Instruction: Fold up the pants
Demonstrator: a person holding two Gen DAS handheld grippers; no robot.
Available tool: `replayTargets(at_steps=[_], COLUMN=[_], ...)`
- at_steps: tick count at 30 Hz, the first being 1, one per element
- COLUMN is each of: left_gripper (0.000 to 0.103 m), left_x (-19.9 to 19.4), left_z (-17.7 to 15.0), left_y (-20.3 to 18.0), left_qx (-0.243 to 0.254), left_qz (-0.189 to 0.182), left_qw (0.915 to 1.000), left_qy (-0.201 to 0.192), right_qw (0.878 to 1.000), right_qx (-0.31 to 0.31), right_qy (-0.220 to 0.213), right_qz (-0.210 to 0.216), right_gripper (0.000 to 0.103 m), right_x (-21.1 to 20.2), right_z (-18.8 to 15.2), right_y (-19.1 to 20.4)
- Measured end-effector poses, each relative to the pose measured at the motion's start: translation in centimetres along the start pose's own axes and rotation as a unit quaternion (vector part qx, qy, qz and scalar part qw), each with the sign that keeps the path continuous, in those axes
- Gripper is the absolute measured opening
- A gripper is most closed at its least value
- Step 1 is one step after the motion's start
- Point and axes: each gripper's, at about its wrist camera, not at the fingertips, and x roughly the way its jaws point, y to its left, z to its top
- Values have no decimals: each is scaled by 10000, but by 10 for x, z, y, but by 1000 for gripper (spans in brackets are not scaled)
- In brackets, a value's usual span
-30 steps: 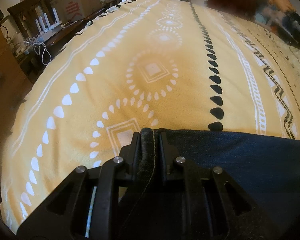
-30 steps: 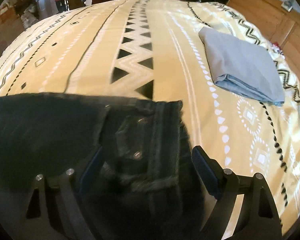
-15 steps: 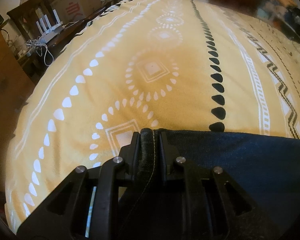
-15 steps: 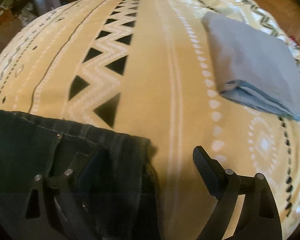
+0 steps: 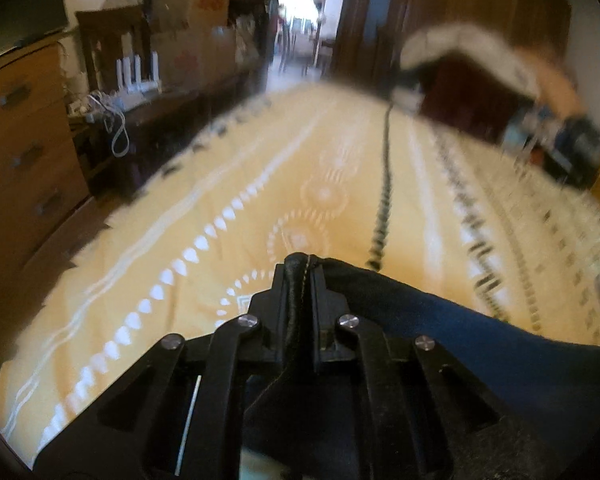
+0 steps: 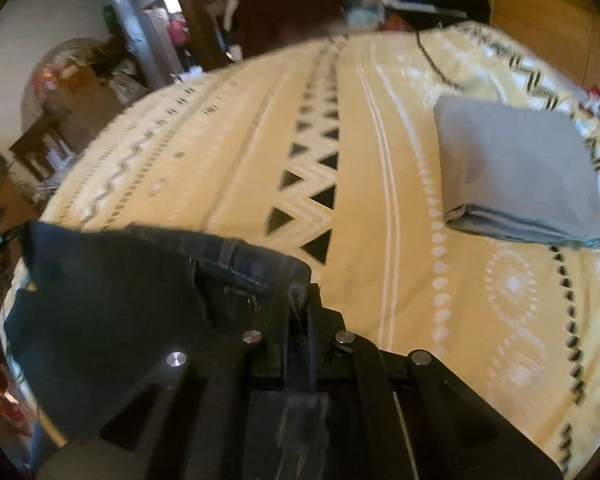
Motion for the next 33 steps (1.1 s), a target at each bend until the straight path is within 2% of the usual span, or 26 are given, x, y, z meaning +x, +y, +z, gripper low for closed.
replayTargets(at_steps=[4, 6, 8, 11, 14, 15, 16, 18, 21, 24, 27, 29, 31, 32, 33], left_gripper=[9, 9, 9, 9, 9, 10, 11, 10, 11, 11, 11, 12, 12, 12, 12], left_x=[-59, -83, -100, -99, -75, -70, -73, -75, -68, -61, -62, -72, -74, -74, -74], left_z=[-13, -31, -59, -106, -160, -173, -177, -170, -158, -153, -161, -171, -173, -173, -173], left_y=[29, 45, 62, 88, 110, 115, 117, 114, 106, 107, 113, 117, 116, 115, 114], left_qx=[-311, -419, -528, -729, -960, -1032, -1153, -1280, -1011, -1079, -1123, -1230, -1304, -1277, -1237], left_qz=[-146, -172, -127, 66, 252, 251, 197, 188, 306, 263, 242, 179, 160, 179, 202], left_qw=[9987, 9979, 9977, 9973, 9913, 9896, 9896, 9883, 9904, 9893, 9886, 9878, 9870, 9873, 9877], left_qy=[-380, -458, -396, 42, 870, 970, 842, 807, 894, 947, 976, 942, 926, 929, 935], right_qw=[9998, 9998, 9994, 9959, 9902, 9902, 9907, 9915, 9912, 9900, 9879, 9893, 9903, 9872, 9852], right_qx=[-127, -208, -123, -3, 113, 203, 297, 252, 105, 33, 110, 440, 1086, 1456, 1605], right_qy=[-133, -5, 336, 906, 1379, 1369, 1320, 1266, 1301, 1364, 1404, 1223, 812, 646, 585], right_qz=[4, -24, -30, -80, -193, -174, -142, -166, -209, -364, -648, -669, -313, 4, 142], right_gripper=[7, 7, 7, 7, 6, 6, 6, 6, 6, 6, 7, 8, 11, 12, 22], right_x=[-70, -94, -104, -93, -72, -71, -72, -76, -83, -88, -93, -106, -120, -122, -119], right_z=[-49, -84, -131, -194, -242, -248, -250, -249, -247, -252, -253, -254, -253, -253, -252], right_y=[21, 28, 31, 27, 22, 18, 15, 17, 21, 22, 15, 8, 3, 2, 6])
